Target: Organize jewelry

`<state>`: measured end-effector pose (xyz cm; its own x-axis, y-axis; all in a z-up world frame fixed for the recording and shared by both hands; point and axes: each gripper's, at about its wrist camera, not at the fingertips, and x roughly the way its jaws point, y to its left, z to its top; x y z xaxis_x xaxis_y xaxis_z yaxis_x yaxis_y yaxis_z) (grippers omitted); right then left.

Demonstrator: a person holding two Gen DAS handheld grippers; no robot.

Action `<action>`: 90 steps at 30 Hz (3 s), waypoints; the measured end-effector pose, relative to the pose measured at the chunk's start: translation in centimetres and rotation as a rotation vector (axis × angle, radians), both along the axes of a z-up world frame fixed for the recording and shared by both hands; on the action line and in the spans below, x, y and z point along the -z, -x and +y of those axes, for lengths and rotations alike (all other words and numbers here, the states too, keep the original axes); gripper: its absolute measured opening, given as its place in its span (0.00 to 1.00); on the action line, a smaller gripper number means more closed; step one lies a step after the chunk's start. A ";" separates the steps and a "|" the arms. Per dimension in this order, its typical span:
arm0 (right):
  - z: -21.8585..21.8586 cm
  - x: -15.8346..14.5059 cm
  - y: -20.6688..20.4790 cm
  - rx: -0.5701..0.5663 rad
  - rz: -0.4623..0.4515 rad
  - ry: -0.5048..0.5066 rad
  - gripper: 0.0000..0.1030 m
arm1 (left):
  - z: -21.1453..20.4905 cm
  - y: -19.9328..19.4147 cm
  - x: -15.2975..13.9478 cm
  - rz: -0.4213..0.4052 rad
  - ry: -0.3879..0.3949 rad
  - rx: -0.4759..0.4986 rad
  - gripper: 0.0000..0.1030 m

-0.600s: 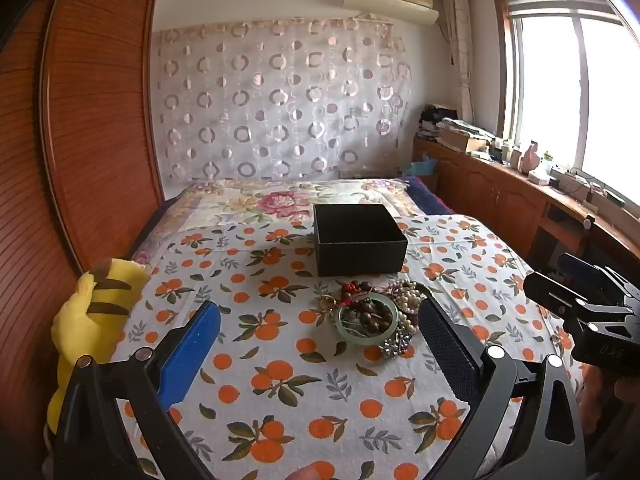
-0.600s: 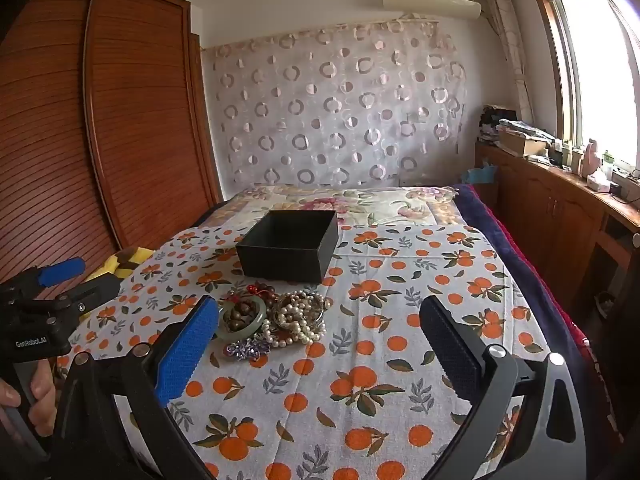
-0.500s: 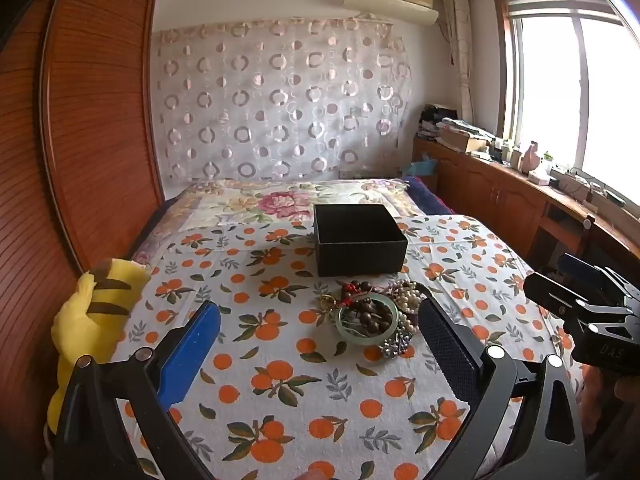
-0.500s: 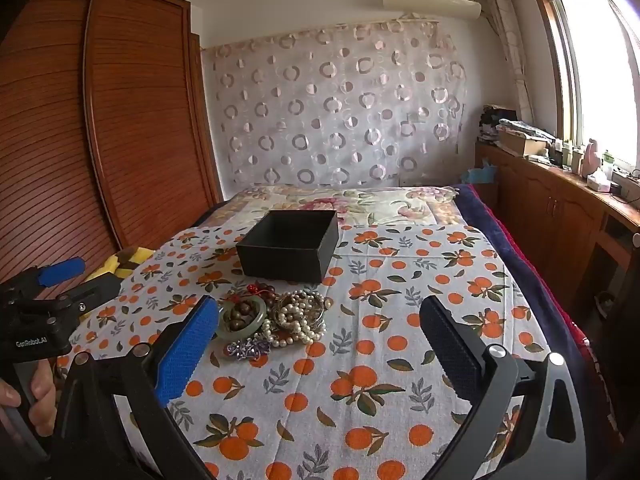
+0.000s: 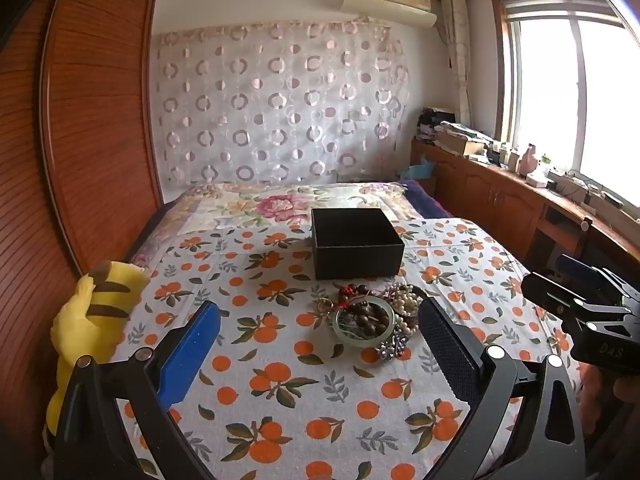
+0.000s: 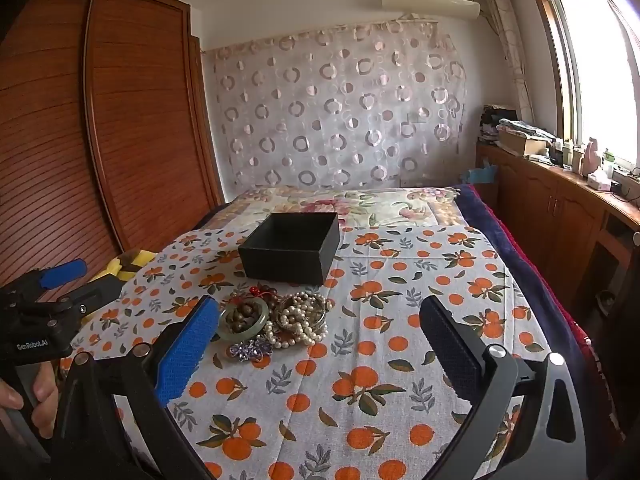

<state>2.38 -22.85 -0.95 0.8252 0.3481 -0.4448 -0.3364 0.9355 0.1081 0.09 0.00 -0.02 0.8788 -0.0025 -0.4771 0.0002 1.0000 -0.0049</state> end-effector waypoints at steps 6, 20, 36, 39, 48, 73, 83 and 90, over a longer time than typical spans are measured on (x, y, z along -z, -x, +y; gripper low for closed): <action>-0.1 0.1 0.3 0.000 -0.003 0.001 0.98 | -0.9 -0.7 -0.1 0.006 0.008 -0.002 0.93; 0.0 -0.4 0.3 -0.004 -0.002 -0.005 0.98 | -0.5 0.0 -0.2 -0.002 0.004 0.000 0.93; 0.1 -0.5 0.2 -0.004 -0.004 -0.008 0.98 | -0.5 0.0 -0.2 -0.005 0.005 -0.001 0.93; 0.2 -0.6 0.4 -0.004 -0.003 -0.008 0.98 | -0.5 0.1 -0.2 -0.004 0.006 0.000 0.93; 0.1 -0.5 0.3 -0.004 -0.004 -0.010 0.98 | -0.4 0.1 -0.2 -0.006 0.006 0.000 0.93; 1.1 -0.4 0.5 -0.007 0.012 -0.010 0.98 | -1.3 0.0 -0.2 0.014 0.014 0.004 0.93; -0.2 2.5 -1.4 -0.050 0.063 -0.009 0.98 | -0.5 -1.8 2.5 0.069 0.044 0.044 0.93; -0.5 4.2 -2.2 -0.067 0.090 0.014 0.95 | -1.0 -3.5 4.3 0.114 0.071 0.104 0.93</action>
<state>4.62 -23.38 -5.16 0.7568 0.3943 -0.5213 -0.3877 0.9129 0.1277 3.62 -0.98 -4.34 0.8121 -0.1276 -0.5694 0.0990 0.9918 -0.0810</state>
